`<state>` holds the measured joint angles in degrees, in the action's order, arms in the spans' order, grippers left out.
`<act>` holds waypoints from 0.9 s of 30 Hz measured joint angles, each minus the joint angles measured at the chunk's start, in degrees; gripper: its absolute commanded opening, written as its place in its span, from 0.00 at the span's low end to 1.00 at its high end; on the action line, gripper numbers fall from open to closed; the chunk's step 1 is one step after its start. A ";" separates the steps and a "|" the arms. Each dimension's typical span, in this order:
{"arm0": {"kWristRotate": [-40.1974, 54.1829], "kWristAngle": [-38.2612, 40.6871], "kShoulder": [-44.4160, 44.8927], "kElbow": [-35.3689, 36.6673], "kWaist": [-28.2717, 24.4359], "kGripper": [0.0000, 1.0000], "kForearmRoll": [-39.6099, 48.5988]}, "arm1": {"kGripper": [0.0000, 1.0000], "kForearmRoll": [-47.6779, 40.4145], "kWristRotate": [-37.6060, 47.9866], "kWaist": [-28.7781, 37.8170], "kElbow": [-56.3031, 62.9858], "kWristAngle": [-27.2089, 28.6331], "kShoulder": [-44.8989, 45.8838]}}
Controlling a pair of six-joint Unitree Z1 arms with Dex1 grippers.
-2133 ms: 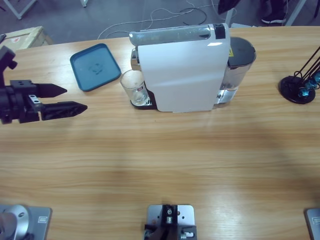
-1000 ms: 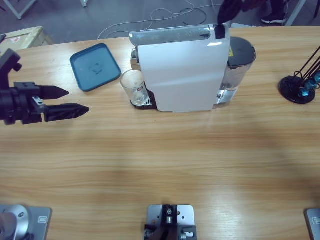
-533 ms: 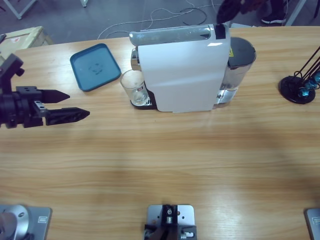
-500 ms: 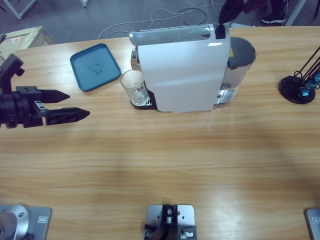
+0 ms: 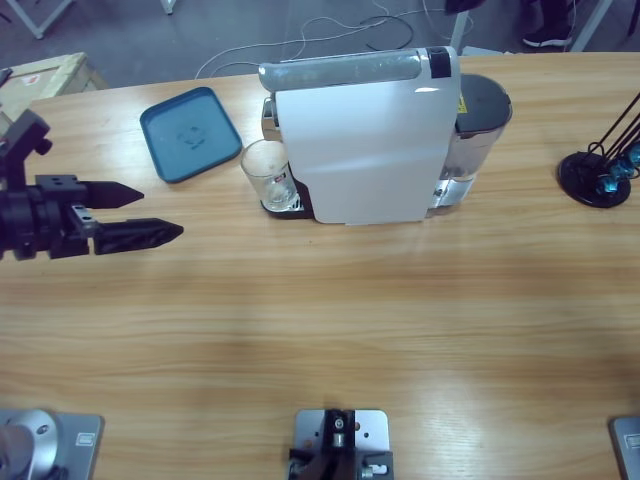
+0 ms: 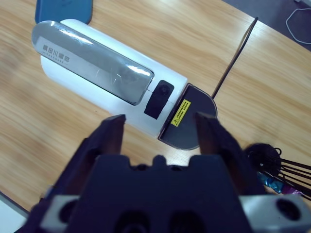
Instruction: Pour coffee
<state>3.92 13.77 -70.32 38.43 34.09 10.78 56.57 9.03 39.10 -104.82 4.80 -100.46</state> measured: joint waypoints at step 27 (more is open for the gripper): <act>0.00 0.00 0.00 0.00 0.03 1.00 0.00 | 1.00 0.01 1.53 0.01 0.00 0.01 -3.30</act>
<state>3.92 13.77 -70.32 38.43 34.12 10.78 56.57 10.56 39.10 -104.82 4.81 -103.77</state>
